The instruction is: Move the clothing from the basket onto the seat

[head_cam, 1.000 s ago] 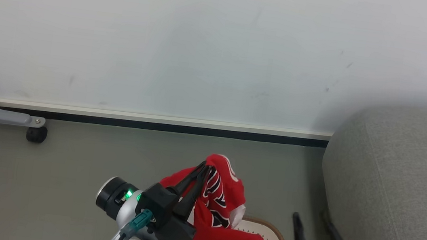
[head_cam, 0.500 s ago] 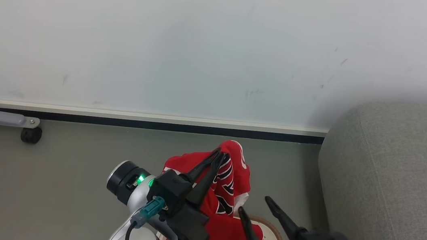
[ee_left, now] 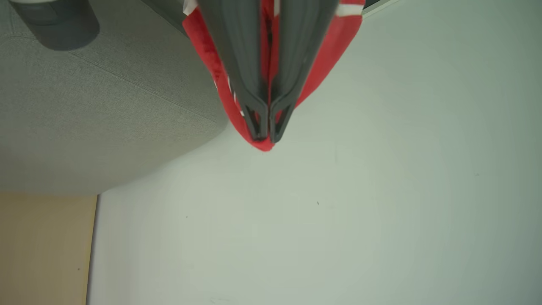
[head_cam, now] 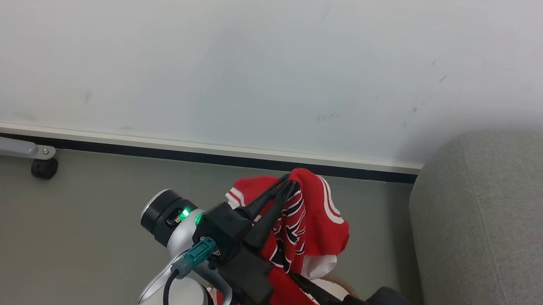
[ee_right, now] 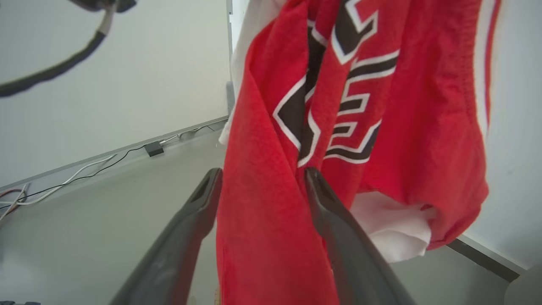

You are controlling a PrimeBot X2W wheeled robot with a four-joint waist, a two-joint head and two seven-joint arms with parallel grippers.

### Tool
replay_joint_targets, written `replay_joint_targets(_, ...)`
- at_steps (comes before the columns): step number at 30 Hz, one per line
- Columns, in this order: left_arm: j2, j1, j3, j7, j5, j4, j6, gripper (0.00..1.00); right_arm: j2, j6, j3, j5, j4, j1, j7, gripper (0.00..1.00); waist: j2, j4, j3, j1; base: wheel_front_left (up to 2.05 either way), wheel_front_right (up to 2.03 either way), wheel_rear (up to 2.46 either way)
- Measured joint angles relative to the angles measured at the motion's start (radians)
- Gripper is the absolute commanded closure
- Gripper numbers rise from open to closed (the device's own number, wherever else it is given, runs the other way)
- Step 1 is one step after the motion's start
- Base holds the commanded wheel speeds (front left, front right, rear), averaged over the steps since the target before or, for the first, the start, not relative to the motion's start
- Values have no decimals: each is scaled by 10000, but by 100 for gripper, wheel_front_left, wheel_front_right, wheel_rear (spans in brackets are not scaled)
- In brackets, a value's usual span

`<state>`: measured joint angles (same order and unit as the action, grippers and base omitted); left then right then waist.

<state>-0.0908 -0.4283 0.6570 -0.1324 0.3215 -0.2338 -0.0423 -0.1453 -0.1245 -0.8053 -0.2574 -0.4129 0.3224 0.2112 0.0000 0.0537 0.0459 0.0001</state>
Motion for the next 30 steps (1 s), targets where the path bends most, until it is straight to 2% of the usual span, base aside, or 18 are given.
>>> replay_joint_targets(10, 19, -3, 48, 88, 0, 261, -2, 100, -130, -2, -825, -581, -729, 718, -56, 0, 0, 40, 18, 0, 0, 0, 0)
replay_joint_targets(17, 52, -4, 111, 176, 0, 454, -4, 100, 88, -2, -1306, -832, -1197, 1078, -86, 0, 0, 103, 25, 0, 0, 0, 0)
replay_joint_targets(19, 54, -4, 132, 228, 0, 497, -4, 100, 161, -2, -1409, -978, -1308, 1187, -84, 30, 0, 120, 18, 0, 0, 0, 0)
replay_joint_targets(20, 56, -4, 144, 251, 0, 508, -6, 100, 182, -2, -1430, -1066, -1344, 1223, -75, 51, 0, 128, 13, 0, 0, 0, 0)
replay_joint_targets(21, 56, -4, 151, 251, 0, 518, -6, 100, 192, -2, -1457, -1141, -1390, 1243, -75, 57, 0, 136, 6, 0, 0, 0, 0)
replay_joint_targets(22, 56, -3, 151, 253, 0, 525, -6, 100, 198, -2, -1488, -1170, -1429, 1251, -73, 57, 0, 142, -1, 0, 0, 0, 0)
replay_joint_targets(23, 56, -3, 151, 253, 2, 537, -10, 100, 198, -2, -1522, -1204, -1457, 1266, -71, 65, 0, 146, -8, 0, 0, 0, 0)
replay_joint_targets(24, 56, -3, 144, 253, 6, 545, -15, 100, 198, -2, -1551, -1227, -1478, 1293, -61, 79, 0, 148, -15, 0, 0, 0, 0)
replay_joint_targets(25, 56, -1, 128, 253, 15, 548, -17, 100, 198, -2, -1567, -1243, -1494, 1337, -58, 87, 0, 148, -21, 0, 0, 0, 0)
replay_joint_targets(26, 56, 1, 105, 253, 17, 548, -19, 100, 198, -2, -1567, -1285, -1496, 1386, -31, 100, 0, 143, -29, 0, 0, 0, 0)
replay_joint_targets(30, 46, 59, -42, 253, 109, 535, -125, 100, 176, -2, -1544, -1404, -1496, 1408, 67, 100, 0, 84, -56, 0, 0, 0, 0)
